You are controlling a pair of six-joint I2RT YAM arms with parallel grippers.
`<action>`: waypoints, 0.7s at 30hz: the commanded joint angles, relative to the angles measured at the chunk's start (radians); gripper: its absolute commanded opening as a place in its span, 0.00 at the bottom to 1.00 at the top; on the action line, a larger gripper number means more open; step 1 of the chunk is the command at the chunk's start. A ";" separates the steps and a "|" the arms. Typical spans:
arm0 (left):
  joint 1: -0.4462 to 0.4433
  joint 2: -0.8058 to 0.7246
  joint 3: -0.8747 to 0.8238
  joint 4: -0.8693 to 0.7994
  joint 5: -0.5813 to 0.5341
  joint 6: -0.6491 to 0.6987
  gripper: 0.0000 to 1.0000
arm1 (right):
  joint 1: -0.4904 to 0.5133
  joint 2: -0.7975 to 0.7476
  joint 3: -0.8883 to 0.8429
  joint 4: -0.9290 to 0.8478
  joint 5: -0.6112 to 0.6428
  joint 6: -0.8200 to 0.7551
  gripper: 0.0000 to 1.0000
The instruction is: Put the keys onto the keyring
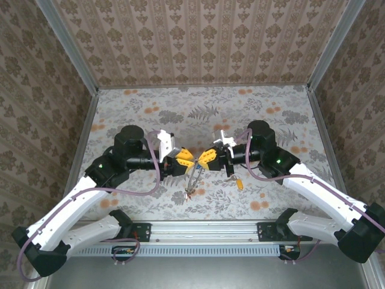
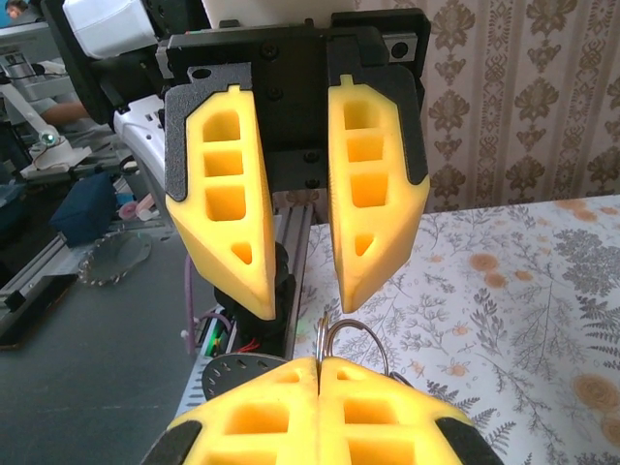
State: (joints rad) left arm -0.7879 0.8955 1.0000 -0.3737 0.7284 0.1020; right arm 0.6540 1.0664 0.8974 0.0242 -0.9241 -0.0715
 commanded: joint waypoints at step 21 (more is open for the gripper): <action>-0.023 0.016 -0.008 -0.001 0.014 0.016 0.00 | 0.013 -0.022 0.051 0.020 0.003 -0.016 0.00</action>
State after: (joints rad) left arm -0.8009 0.9211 0.9993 -0.3740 0.7307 0.1101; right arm 0.6617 1.0664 0.9146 0.0162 -0.9241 -0.0784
